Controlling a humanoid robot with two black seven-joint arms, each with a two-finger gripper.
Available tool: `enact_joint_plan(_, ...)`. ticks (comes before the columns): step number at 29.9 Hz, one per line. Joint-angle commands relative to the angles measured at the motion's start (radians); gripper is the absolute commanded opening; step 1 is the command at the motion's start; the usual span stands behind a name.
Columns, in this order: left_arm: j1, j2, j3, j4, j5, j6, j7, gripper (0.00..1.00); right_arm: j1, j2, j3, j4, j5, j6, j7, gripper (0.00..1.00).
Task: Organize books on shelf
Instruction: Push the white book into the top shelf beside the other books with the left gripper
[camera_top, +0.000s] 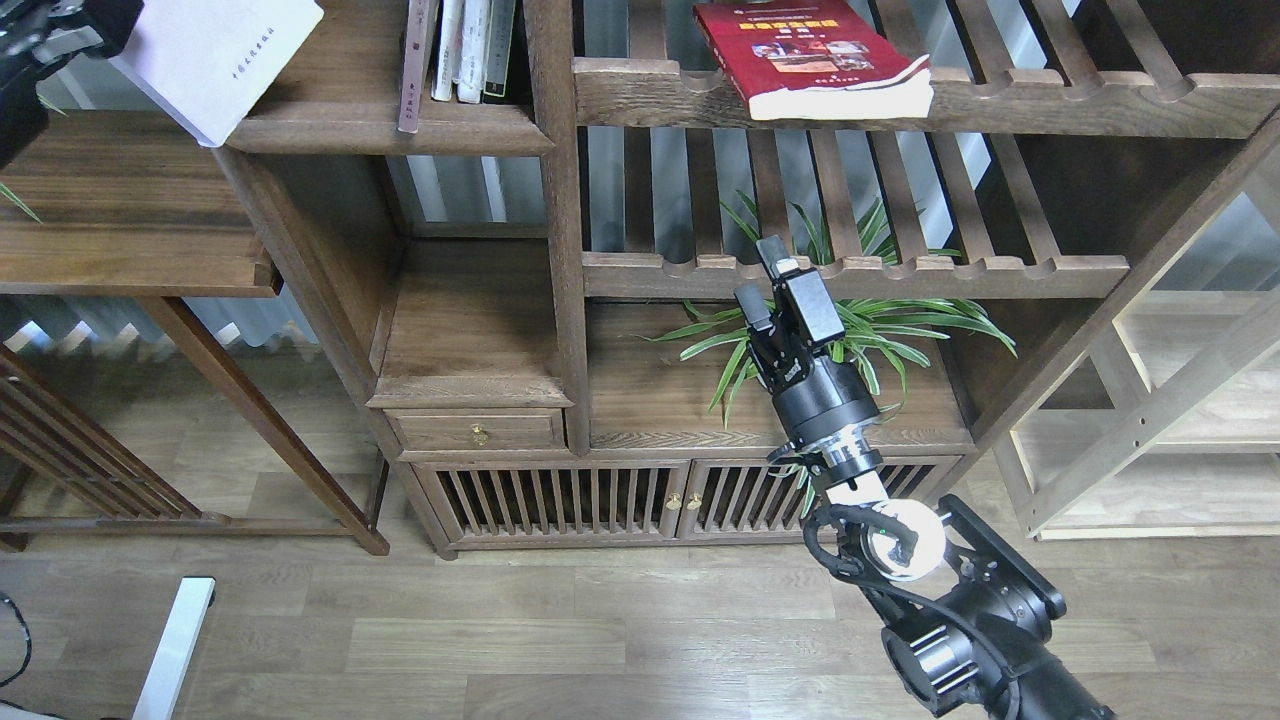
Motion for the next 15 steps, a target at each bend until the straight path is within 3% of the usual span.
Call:
enact_joint_plan(1, -0.027, 0.0, 0.031, 0.035, 0.001, 0.002, 0.0, 0.04, 0.0, 0.0, 0.004, 0.0, 0.0, 0.0, -0.001, 0.98)
enact_joint_plan(15, -0.277, -0.035, 0.201, 0.262, 0.001, 0.006, 0.0, 0.04, 0.0, 0.0, 0.012, 0.0, 0.014, 0.0, 0.0, 0.98)
